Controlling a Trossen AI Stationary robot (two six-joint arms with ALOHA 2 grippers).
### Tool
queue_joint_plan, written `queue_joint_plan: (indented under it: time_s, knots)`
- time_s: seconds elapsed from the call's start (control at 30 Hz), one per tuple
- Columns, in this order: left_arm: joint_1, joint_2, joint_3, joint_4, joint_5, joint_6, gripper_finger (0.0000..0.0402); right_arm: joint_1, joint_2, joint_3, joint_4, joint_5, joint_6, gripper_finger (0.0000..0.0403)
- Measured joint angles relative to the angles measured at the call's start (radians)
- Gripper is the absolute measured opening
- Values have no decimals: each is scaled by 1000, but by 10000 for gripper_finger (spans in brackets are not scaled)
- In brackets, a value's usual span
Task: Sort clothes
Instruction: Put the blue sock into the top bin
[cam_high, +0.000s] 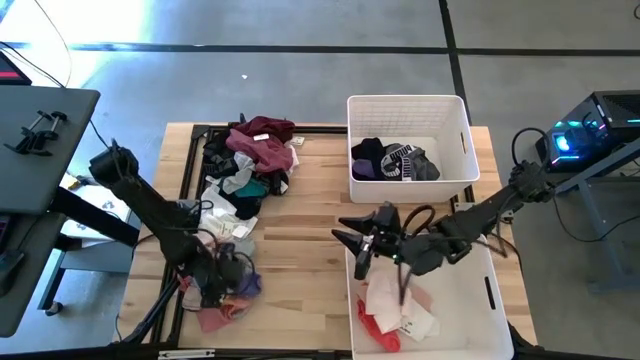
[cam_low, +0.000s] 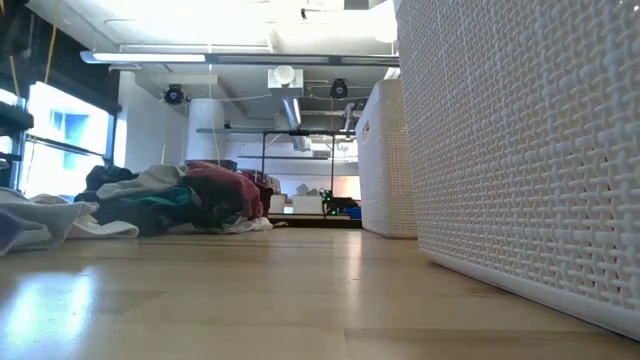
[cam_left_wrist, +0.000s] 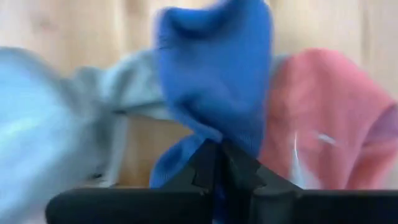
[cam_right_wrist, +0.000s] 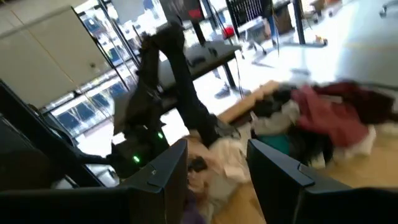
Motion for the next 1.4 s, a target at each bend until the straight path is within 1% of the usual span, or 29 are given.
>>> queue_joint_plan:
  time_s: [0.13, 0.23, 0.3, 0.4, 0.5, 0.6, 0.73, 0.83, 0.93, 1.03, 1.17, 1.23, 1.33, 1.4]
  knots:
    - [17, -83, 69, -131, -94, 2, 3, 35, -5, 120, 4, 29, -184, 153]
    - [44, -147, 130, -168, -189, 47, 1, 57, -5, 198, -9, 29, -325, 153]
    - [71, -183, 170, -165, -265, 86, 1, 66, -5, 234, -23, 40, -397, 153]
    - [124, -228, 227, -151, -360, 149, 1, 59, -7, 245, -46, 50, -442, 153]
    - [180, -257, 275, -97, -409, 224, 1, 34, -5, 206, -56, 20, -430, 153]
    - [233, -270, 306, 13, -409, 326, 1, -4, -5, 139, -65, -54, -330, 153]
    - [281, -264, 317, 175, -366, 446, 0, -63, -1, 36, -58, -125, -155, 153]
    - [307, -249, 316, 265, -336, 488, 0, -103, 20, -16, -25, -213, -110, 153]
    - [332, -232, 316, 345, -324, 508, 0, -132, 63, -35, 39, -306, -156, 153]
    - [357, -216, 316, 423, -292, 515, 0, -145, 116, -34, 96, -333, -259, 153]
    - [383, -201, 316, 492, -242, 516, 0, -150, 178, -28, 193, -319, -421, 153]
    - [392, -193, 316, 514, -229, 516, 0, -150, 199, -27, 243, -288, -481, 153]
    - [402, -190, 316, 530, -207, 516, 0, -150, 223, -26, 291, -220, -524, 153]
    - [410, -190, 316, 535, -199, 516, 0, -151, 229, -26, 300, -217, -533, 153]
